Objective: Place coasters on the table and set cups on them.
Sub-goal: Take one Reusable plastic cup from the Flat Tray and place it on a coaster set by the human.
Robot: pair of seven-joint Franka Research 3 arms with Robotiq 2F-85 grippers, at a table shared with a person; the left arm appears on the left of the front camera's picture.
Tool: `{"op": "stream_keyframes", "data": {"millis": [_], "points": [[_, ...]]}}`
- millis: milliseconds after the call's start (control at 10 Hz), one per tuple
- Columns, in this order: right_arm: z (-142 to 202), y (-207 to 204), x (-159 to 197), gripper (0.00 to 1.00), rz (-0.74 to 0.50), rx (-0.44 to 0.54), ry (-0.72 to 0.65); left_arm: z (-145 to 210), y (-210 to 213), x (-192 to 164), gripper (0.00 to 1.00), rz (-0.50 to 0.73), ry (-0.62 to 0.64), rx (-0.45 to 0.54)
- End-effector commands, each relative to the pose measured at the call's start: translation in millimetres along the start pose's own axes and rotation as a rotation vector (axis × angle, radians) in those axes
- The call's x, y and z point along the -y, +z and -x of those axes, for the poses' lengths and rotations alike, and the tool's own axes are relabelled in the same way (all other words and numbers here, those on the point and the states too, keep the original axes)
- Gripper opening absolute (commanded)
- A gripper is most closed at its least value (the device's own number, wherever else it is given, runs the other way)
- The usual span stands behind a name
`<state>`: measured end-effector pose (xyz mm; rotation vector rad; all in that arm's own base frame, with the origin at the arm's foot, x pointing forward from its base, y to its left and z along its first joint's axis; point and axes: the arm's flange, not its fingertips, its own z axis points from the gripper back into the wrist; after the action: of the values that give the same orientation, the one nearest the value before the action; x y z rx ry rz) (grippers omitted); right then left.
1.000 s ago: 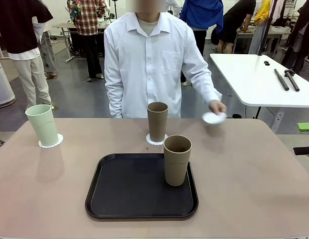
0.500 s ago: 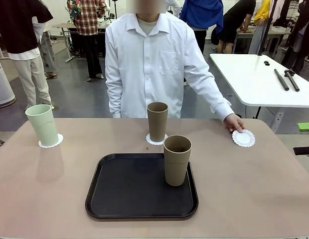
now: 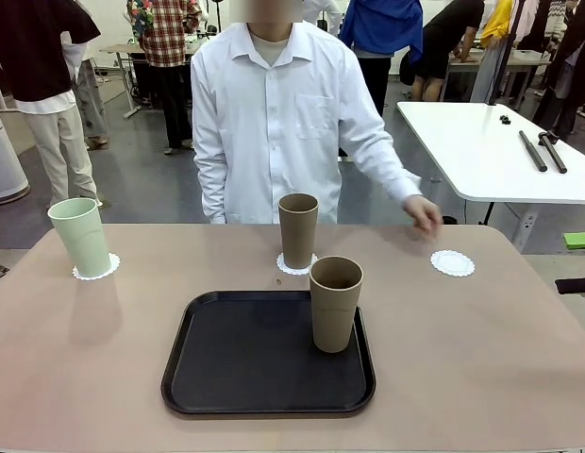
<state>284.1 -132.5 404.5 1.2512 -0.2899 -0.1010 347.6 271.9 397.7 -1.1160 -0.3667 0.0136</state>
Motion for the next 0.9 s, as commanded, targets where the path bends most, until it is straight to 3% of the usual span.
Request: {"op": "stream_keyframes", "data": {"millis": [0,600,800], "points": [[-0.7,-0.2,-1.4,1.0,-0.015,0.004,0.003,1.1,3.2,1.6,1.0,0.01,-0.002,0.001],[0.0,0.0,0.0,1.0,0.0,0.0,0.0,1.1,3.2,1.6,1.0,0.01,-0.002,0.001],[-36.5,-15.2,-40.0,1.0,0.165,-0.155,0.209,1.1,3.2,1.6,1.0,0.01,-0.002,0.001]]}}
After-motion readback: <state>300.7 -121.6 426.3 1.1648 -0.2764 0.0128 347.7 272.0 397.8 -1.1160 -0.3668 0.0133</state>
